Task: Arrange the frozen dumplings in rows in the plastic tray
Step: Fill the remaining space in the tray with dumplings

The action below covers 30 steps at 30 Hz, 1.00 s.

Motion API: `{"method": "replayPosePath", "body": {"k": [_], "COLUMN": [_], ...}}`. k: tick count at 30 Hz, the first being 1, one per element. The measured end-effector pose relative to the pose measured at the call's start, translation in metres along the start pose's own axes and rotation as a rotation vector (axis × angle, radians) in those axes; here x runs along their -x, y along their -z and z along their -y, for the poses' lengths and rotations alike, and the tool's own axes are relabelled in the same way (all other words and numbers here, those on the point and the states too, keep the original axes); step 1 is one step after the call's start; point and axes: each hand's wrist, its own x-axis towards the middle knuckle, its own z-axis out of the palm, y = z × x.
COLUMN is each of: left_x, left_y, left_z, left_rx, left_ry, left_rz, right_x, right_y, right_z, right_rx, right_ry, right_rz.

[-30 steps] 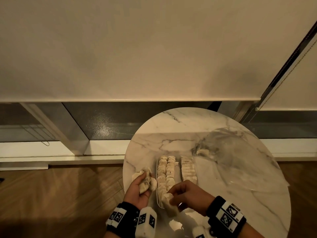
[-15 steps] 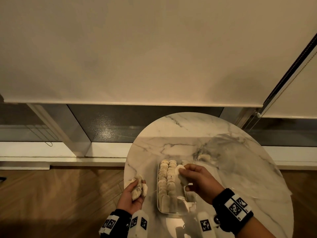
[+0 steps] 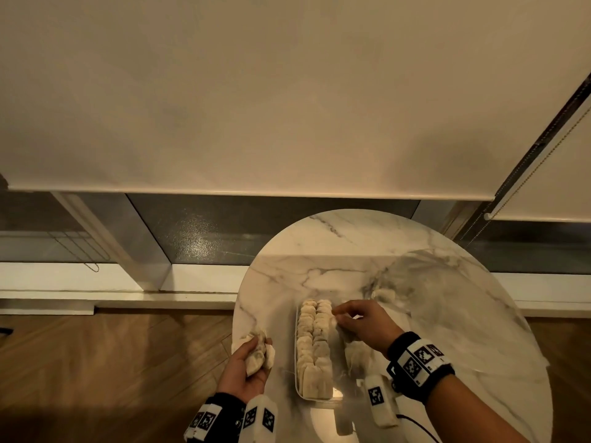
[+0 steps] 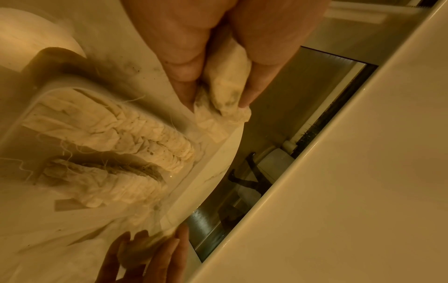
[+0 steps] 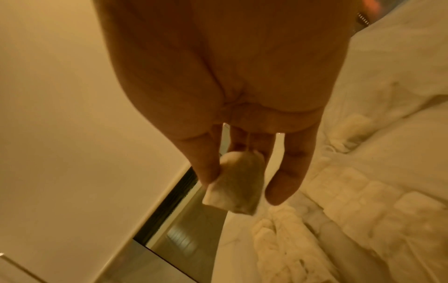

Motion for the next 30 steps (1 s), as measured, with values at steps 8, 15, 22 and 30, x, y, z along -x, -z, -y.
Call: {"method": "replayPosePath", "body": {"k": [8,15,22,30], "left_x": [-0.009,-0.015,-0.022,-0.026], "left_y": [-0.003,-0.006,-0.005,-0.003], "left_z": [-0.001,-0.004,-0.008,-0.012], "left_rx": [0.007,0.025,0.009,0.022], "left_ry": [-0.011,0.026,0.042,0.03], "left_rz": [0.025,0.0,-0.029,-0.064], "right_x": [-0.027,-0.053,-0.074,-0.095], "right_y": [0.007,0.006,-0.002,0.003], "right_z": [-0.008,-0.016,-0.014,-0.016], "right_rx": [0.182,0.212,0.501,0.798], "right_ry": [-0.029,-0.128,-0.142,-0.17], "right_rz": [-0.08,-0.066,-0.078,-0.025]}}
